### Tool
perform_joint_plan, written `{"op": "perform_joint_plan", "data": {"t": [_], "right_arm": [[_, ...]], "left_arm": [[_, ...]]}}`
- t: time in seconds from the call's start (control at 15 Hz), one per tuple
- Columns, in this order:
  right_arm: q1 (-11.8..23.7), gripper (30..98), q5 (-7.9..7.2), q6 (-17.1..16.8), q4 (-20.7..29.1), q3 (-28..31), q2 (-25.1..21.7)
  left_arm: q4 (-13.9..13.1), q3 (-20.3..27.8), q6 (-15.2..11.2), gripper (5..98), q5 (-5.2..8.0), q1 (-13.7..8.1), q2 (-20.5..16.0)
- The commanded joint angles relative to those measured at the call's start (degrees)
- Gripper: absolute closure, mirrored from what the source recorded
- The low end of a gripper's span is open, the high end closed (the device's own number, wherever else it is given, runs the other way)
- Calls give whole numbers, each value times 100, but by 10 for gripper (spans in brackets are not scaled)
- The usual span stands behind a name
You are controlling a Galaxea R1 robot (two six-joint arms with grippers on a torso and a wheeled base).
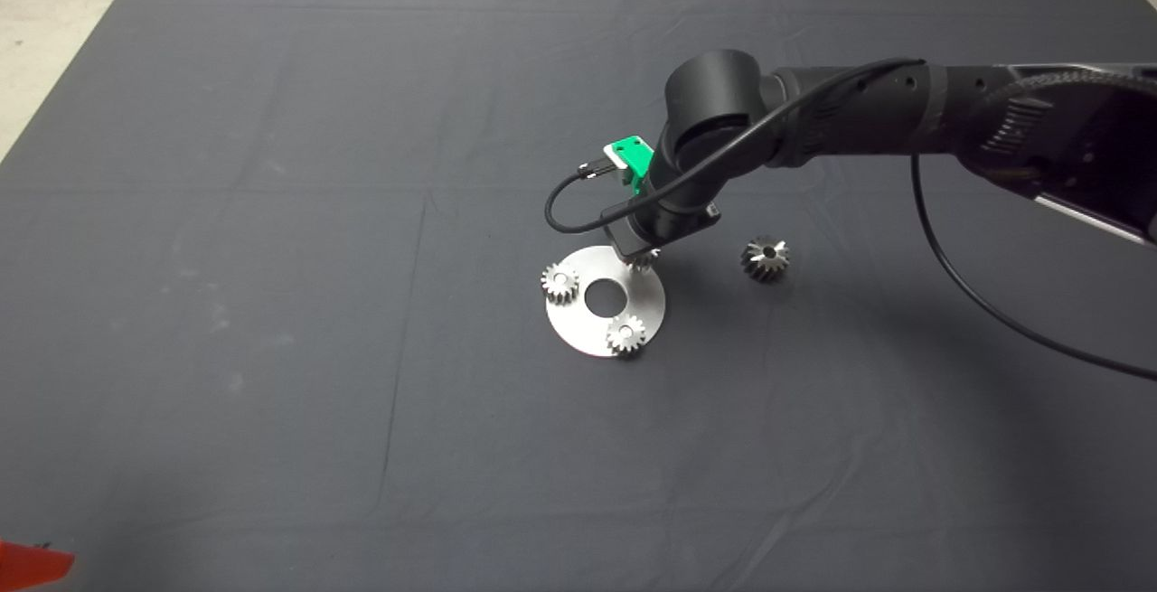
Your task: Remove an incorrectly installed larger gear and replace it with the correct smaller gear
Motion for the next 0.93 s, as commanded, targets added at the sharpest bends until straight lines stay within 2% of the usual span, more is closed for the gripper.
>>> {"op": "perform_joint_plan", "data": {"t": [0.0, 0.87], "right_arm": [[174, 937, -552, 21, -154, 116, -133], [165, 937, -544, 40, -137, 178, 86]], "left_arm": [[102, -8, 2, 194, 62, -1, -12], [137, 1, -7, 194, 71, -1, -29]]}}
